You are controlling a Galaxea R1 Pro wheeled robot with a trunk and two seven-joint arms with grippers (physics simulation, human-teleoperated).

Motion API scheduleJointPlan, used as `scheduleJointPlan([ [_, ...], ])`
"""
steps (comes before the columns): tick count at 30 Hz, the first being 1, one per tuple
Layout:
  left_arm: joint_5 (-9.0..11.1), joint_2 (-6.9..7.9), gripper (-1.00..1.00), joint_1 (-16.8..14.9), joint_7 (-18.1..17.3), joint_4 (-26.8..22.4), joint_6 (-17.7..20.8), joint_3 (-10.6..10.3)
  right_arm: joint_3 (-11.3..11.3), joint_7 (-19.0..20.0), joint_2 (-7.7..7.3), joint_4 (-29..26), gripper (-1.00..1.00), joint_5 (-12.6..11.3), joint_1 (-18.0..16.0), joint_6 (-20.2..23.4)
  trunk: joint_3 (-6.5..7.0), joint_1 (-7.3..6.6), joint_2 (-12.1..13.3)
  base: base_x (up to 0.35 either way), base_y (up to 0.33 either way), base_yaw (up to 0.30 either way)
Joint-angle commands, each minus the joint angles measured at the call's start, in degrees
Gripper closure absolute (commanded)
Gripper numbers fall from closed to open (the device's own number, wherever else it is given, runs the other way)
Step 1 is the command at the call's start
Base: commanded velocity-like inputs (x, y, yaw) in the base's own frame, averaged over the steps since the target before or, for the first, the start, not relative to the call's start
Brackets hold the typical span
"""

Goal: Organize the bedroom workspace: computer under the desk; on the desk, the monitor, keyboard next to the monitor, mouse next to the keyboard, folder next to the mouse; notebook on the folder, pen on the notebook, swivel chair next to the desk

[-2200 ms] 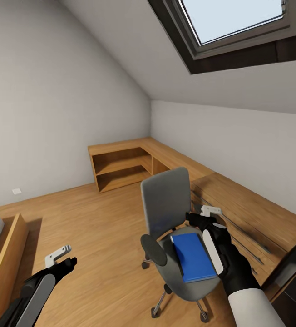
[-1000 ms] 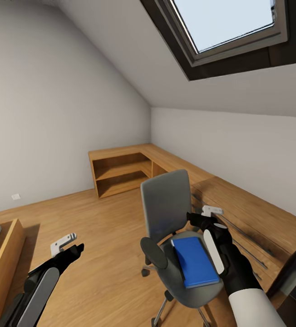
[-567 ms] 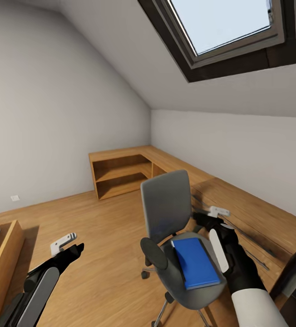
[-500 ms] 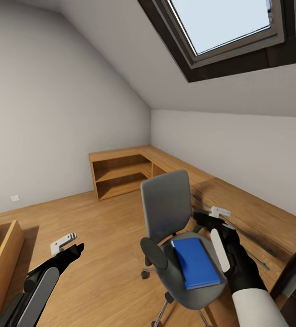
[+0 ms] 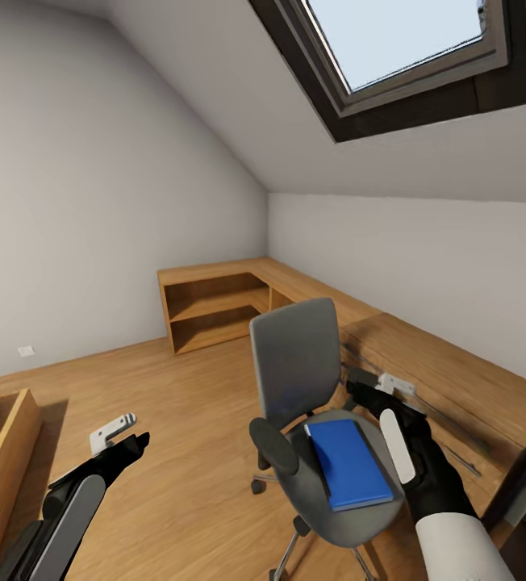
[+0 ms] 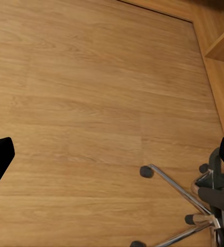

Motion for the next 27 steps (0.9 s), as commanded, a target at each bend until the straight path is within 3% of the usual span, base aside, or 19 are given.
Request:
scheduleJointPlan([
  [1, 0.58, 0.06, -1.0, -0.04, 0.59, -0.07, 0.02, -0.13, -0.1, -0.44, 0.04, 1.09, -1.0, -0.72, -0.06, -0.21, -0.25, 0.23, -0.46, 0.0, 0.0, 0.0],
  [6, 0.59, 0.06, -1.0, -0.04, 0.59, -0.02, 0.03, -0.13, -0.12, -0.46, 0.0, 4.63, -1.0, -0.86, -0.14, -2.15, -1.15, 1.33, -2.47, 0.0, 0.0, 0.0],
  [10, 0.59, 0.06, -1.0, -0.04, 0.59, 0.01, 0.03, -0.13, -0.09, -0.46, -0.08, 9.15, -1.0, -0.86, -0.38, -6.34, -1.87, 2.2, -4.07, 0.0, 0.0, 0.0],
  [13, 0.57, 0.06, -1.0, -0.04, 0.59, 0.02, 0.03, -0.13, -0.09, -0.47, -1.01, 17.01, -1.0, -0.67, -1.47, -11.85, -2.41, 2.86, -5.27, 0.0, 0.0, 0.0],
  [15, 0.54, 0.06, -1.0, -0.04, 0.59, 0.03, 0.01, -0.13, 0.05, -0.38, -2.79, 27.42, -1.0, -0.56, -5.92, -16.98, -2.76, 3.3, -6.08, 0.0, 0.0, 0.0],
  [17, 0.56, 0.06, -1.0, -0.04, 0.59, 0.03, 0.02, -0.13, 0.1, -0.35, -3.51, 32.3, -1.0, -0.5, -8.14, -19.52, -3.12, 3.74, -6.88, 0.0, 0.0, 0.0],
  [18, 0.58, 0.06, -1.0, -0.04, 0.59, 0.03, 0.03, -0.13, 0.26, -0.31, -4.54, 39.92, -1.0, -0.44, -11.46, -24.88, -3.3, 3.96, -7.28, 0.0, 0.0, 0.0],
  [27, 0.59, 0.06, -1.0, -0.04, 0.59, 0.03, 0.02, -0.13, 0.49, -0.29, -5.18, 45.79, -1.0, 0.56, -13.77, -30.38, -4.92, 5.94, -10.89, 0.0, 0.0, 0.0],
])
